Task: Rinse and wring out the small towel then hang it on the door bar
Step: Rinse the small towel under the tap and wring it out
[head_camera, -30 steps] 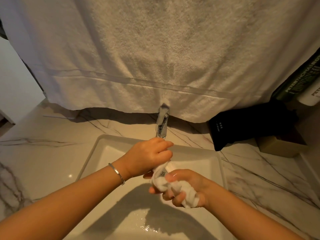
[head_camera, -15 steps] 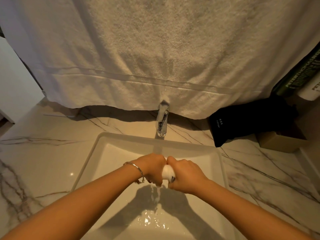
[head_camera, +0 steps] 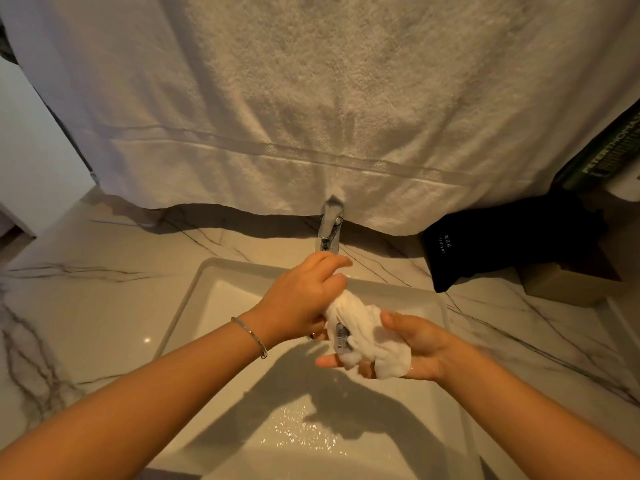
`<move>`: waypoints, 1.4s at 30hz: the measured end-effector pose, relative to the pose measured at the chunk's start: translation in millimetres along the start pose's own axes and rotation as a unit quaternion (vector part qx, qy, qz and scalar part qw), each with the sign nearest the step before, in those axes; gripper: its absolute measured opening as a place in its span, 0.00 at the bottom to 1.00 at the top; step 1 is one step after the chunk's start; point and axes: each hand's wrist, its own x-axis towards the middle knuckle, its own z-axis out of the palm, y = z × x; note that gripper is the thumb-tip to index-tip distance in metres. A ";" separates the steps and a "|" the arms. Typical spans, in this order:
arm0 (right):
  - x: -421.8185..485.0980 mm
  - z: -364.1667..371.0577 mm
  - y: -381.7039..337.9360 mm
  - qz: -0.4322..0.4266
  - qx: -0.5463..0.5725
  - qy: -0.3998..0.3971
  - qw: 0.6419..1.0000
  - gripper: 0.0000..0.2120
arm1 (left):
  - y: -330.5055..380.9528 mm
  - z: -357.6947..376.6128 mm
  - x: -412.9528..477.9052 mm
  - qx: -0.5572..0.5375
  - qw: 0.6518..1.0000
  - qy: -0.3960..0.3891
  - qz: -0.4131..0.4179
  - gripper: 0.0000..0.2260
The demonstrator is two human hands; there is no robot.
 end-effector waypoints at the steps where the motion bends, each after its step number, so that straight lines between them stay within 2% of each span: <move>1: 0.7 1.7 2.0 0.003 -0.001 -0.001 1.000 0.31 | -3.7 0.4 -0.1 0.015 1.000 -0.002 0.018 0.13; 3: 2.9 5.7 4.9 0.031 -0.030 0.050 0.998 0.32 | -9.1 1.4 -1.0 0.039 0.998 -0.039 0.042 0.11; 4: 5.7 6.8 6.8 0.040 -0.092 0.102 0.990 0.30 | -10.5 2.0 -1.0 0.045 0.996 -0.070 0.040 0.11; 5: 9.4 7.7 8.7 0.041 -0.195 0.168 0.966 0.25 | -11.3 3.8 -0.7 0.052 0.993 -0.105 0.027 0.11; 6: 13.4 8.8 10.1 0.040 -0.321 0.237 0.916 0.20 | -10.4 6.5 -1.2 0.054 0.989 -0.137 0.003 0.11; 8: 20.5 6.9 12.7 0.018 -0.556 0.341 0.758 0.15 | -4.4 13.1 -3.7 0.027 0.981 -0.181 -0.066 0.12; 9: 22.8 4.1 13.4 0.010 -0.635 0.363 0.682 0.14 | -0.4 18.3 -5.8 -0.001 0.976 -0.193 -0.104 0.12; 10: 23.9 0.6 14.2 0.010 -0.689 0.374 0.620 0.14 | 4.2 22.9 -8.0 -0.043 0.968 -0.204 -0.143 0.11; 11: 23.8 -3.3 15.0 0.010 -0.730 0.377 0.571 0.14 | 8.8 27.1 -10.0 -0.097 0.956 -0.214 -0.178 0.10; 13: 23.2 -11.1 17.7 -0.007 -0.785 0.365 0.501 0.15 | 15.3 33.7 -13.6 -0.237 0.915 -0.230 -0.234 0.05; 15: 22.8 -15.4 21.7 -0.027 -0.808 0.351 0.472 0.17 | 19.8 33.6 -14.5 -0.366 0.851 -0.253 -0.280 0.06; 17: 23.3 -17.3 26.4 -0.035 -0.810 0.351 0.469 0.18 | 19.0 28.2 -15.0 -0.418 0.801 -0.300 -0.306 0.07; 19: 22.6 -17.4 27.1 -0.030 -0.810 0.354 0.466 0.17 | 15.2 23.4 -15.0 -0.411 0.790 -0.346 -0.296 0.07; 21: 20.8 -14.8 22.9 -0.019 -0.817 0.348 0.460 0.19 | 12.4 19.9 -14.1 -0.413 0.788 -0.359 -0.284 0.07; 22: 18.6 -12.0 19.3 -0.011 -0.812 0.341 0.474 0.21 | 11.2 19.0 -13.4 -0.394 0.807 -0.344 -0.272 0.07; 23: 15.4 -8.9 15.4 -0.001 -0.791 0.334 0.512 0.24 | 9.9 18.4 -12.2 -0.346 0.847 -0.316 -0.250 0.07; 25: 8.8 -3.0 5.4 0.003 -0.691 0.327 0.645 0.27 | 6.6 18.3 -12.4 -0.206 0.933 -0.221 -0.194 0.07; 26: 5.9 0.7 -0.1 -0.006 -0.621 0.325 0.713 0.25 | 4.8 17.4 -13.4 -0.158 0.958 -0.171 -0.165 0.07; 28: 2.6 4.4 -7.2 -0.020 -0.452 0.335 0.826 0.23 | 2.7 13.6 -15.4 -0.118 0.984 -0.084 -0.106 0.09; 29: 2.1 3.3 -9.0 -0.015 -0.363 0.339 0.868 0.27 | 2.2 11.1 -15.0 -0.110 0.990 -0.042 -0.077 0.10; 31: 3.0 -2.8 -6.0 0.015 -0.197 0.311 0.929 0.38 | 4.4 5.7 -11.8 -0.097 0.994 0.040 -0.032 0.11; 32: 4.4 -4.2 -2.4 0.033 -0.128 0.269 0.954 0.39 | 6.3 3.1 -9.2 -0.089 0.993 0.071 -0.015 0.11; 34: 7.6 -0.4 7.3 0.082 -0.038 0.133 0.987 0.36 | 10.3 -0.9 -4.1 -0.065 0.991 0.114 0.018 0.10; 36: 8.7 4.0 15.2 0.110 -0.028 -0.021 0.993 0.33 | 12.1 -3.2 -0.6 -0.042 0.986 0.149 0.058 0.09; 37: 9.4 6.3 17.3 0.113 -0.037 -0.066 0.991 0.30 | 10.9 -4.5 0.1 -0.031 0.983 0.159 0.083 0.09; 39: 10.7 10.7 19.9 0.127 -0.062 -0.062 0.988 0.23 | 4.1 -5.5 -1.5 -0.011 0.980 0.142 0.138 0.09; 41: 12.1 13.8 18.9 0.135 -0.126 0.050 0.982 0.14 | -5.1 -3.8 -6.7 0.022 0.983 0.071 0.169 0.11; 42: 13.3 13.4 18.5 0.124 -0.200 0.121 0.964 0.10 | -8.4 -2.4 -9.5 0.037 0.987 0.016 0.159 0.14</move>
